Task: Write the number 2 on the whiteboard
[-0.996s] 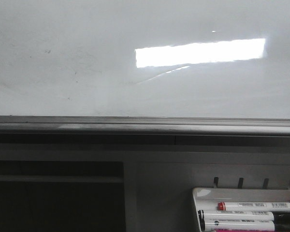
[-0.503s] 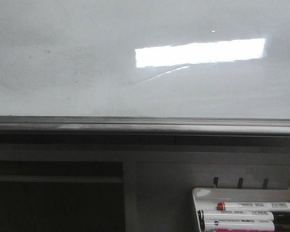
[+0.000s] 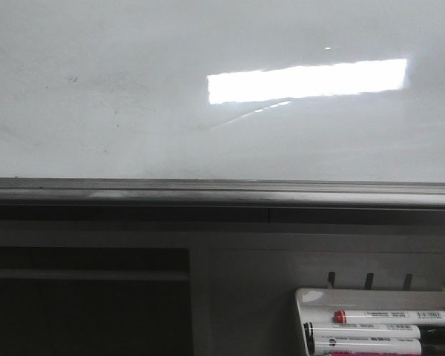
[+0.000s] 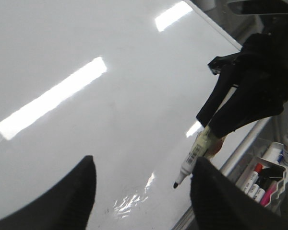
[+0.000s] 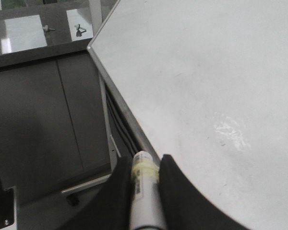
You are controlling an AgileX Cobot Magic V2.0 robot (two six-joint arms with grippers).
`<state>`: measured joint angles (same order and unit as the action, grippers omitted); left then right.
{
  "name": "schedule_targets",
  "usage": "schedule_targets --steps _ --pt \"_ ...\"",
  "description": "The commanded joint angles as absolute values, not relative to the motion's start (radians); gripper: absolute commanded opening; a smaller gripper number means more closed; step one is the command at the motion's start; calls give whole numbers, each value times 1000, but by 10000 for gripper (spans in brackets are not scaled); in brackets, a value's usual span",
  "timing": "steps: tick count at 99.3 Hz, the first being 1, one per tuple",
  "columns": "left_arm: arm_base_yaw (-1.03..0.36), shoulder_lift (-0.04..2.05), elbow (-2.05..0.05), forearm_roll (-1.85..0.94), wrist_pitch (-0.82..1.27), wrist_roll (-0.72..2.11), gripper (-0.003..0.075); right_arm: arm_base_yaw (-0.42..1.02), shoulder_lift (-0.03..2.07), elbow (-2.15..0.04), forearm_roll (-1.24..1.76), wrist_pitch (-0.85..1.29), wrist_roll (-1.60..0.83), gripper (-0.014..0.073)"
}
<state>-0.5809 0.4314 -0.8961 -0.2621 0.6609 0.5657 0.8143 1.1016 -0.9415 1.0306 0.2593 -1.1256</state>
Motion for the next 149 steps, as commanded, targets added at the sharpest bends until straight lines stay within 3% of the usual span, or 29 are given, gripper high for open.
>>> schedule_targets --steps 1,35,63,136,149 --pt "-548 368 -868 -201 588 401 278 817 1087 -972 1021 171 -1127 -71" --pt "-507 165 -588 -183 303 228 -22 817 1087 -972 1012 134 -1127 -71" --pt "-507 163 -547 -248 273 228 -20 817 1087 -972 948 128 -1127 -71" --pt "-507 163 -547 -254 280 228 -20 809 1217 -976 844 -160 -1133 -71" --pt "-507 163 -547 -254 280 228 -20 778 1237 -998 842 -114 -1133 -71"
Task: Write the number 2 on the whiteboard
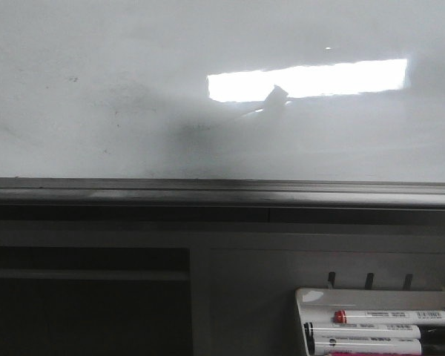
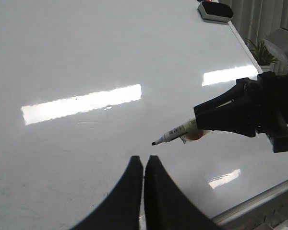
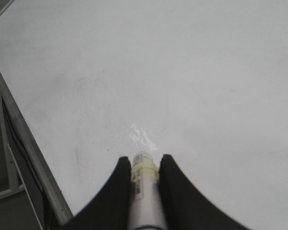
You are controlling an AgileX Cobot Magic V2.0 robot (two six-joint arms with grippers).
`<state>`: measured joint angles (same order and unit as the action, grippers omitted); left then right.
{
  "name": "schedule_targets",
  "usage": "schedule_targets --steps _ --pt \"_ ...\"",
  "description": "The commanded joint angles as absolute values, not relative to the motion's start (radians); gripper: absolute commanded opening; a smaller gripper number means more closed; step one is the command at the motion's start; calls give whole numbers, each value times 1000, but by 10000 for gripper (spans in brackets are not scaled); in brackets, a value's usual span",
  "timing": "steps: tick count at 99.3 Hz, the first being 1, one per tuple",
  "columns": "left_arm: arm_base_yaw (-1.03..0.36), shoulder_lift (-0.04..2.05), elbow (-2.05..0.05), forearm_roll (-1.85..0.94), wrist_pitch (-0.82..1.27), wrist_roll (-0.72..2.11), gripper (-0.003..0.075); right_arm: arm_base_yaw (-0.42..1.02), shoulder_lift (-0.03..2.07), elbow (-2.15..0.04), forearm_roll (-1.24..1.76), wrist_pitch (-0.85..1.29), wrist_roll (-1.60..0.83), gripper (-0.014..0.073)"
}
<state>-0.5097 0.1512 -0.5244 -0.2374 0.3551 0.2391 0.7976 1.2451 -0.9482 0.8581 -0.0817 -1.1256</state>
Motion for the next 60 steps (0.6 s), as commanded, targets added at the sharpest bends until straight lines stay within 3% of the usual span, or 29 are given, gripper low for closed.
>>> schedule_targets --steps 1,60 --pt "-507 163 -547 -254 280 228 -20 775 1243 -1005 842 -104 -1133 -71" --pt "-507 163 -547 -254 284 228 -20 684 1366 -1061 833 -45 -1133 -71"
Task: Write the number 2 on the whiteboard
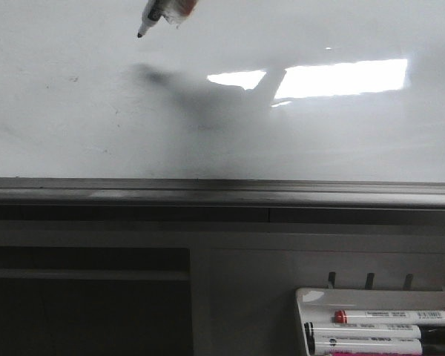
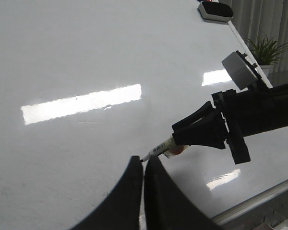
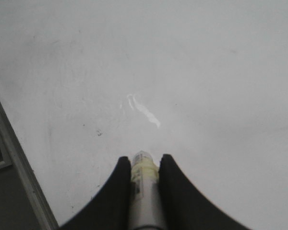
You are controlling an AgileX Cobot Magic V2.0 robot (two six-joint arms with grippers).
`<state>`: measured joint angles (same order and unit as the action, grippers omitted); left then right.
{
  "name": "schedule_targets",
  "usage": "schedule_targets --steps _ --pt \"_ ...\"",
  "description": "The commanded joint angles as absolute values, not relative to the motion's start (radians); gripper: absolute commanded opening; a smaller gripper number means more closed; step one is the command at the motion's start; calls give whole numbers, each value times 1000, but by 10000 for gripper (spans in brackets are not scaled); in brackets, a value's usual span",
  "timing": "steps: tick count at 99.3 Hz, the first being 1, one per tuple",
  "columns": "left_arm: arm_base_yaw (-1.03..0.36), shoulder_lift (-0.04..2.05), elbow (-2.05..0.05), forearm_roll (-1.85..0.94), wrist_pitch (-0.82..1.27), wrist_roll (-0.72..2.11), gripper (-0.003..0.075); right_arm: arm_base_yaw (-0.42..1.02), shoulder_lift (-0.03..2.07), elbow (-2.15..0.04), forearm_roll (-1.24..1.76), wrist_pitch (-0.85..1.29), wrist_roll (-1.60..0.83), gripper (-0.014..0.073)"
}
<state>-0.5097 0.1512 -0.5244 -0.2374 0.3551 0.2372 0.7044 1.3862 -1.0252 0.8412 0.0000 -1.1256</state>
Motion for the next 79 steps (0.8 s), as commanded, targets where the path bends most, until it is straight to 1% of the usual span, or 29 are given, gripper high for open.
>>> schedule_targets --steps 1,55,68,79 --pt "-507 163 -547 -254 284 228 -20 682 1366 -1061 833 -45 -1133 -71" --pt "-507 163 -547 -254 284 228 -20 548 1357 -1061 764 -42 -1144 -71" --pt "-507 163 -547 -254 284 228 -20 503 1332 -1061 752 6 -1144 -71" --pt "-507 163 -547 -254 284 228 -20 460 1304 -1061 742 97 -1144 -67"
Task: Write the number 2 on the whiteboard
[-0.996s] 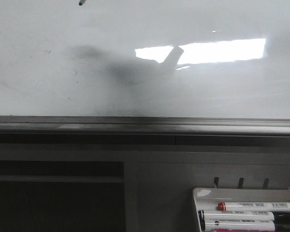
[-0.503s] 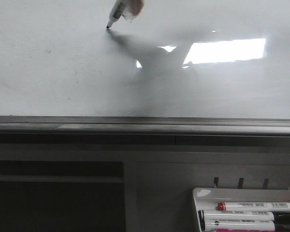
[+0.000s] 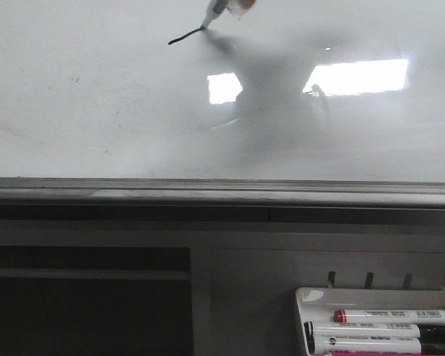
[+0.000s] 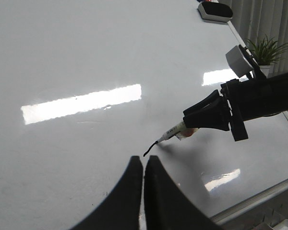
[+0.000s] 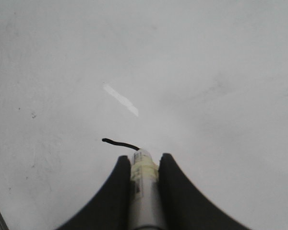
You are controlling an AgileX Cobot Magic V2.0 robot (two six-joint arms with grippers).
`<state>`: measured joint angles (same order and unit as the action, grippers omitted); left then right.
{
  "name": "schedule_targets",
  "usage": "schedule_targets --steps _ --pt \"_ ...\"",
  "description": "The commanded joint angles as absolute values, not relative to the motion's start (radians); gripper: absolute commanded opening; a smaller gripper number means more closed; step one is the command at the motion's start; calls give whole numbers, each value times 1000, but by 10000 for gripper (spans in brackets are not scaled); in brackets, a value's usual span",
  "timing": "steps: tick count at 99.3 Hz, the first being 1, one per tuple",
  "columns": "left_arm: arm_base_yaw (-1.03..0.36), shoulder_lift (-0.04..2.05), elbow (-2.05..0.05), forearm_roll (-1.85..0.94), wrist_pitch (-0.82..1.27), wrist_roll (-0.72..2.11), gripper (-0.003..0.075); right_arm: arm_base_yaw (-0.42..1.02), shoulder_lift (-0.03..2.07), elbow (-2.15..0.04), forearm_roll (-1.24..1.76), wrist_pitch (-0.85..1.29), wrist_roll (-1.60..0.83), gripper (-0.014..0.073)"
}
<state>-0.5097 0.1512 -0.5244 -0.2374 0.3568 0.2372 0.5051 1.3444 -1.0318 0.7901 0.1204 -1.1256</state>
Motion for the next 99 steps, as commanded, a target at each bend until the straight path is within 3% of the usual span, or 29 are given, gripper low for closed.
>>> schedule_targets --steps 1,31,63,99 --pt "-507 163 -547 -254 284 228 -20 457 1303 -1061 742 111 -1144 -67" --pt "-507 163 -547 -254 284 228 -20 471 1275 -989 724 217 -1144 -67" --pt "-507 163 -547 -254 285 228 -20 634 1377 -942 767 31 -1144 -67" --pt "-507 163 -547 -254 285 228 -20 619 1372 -942 777 12 -1144 -67"
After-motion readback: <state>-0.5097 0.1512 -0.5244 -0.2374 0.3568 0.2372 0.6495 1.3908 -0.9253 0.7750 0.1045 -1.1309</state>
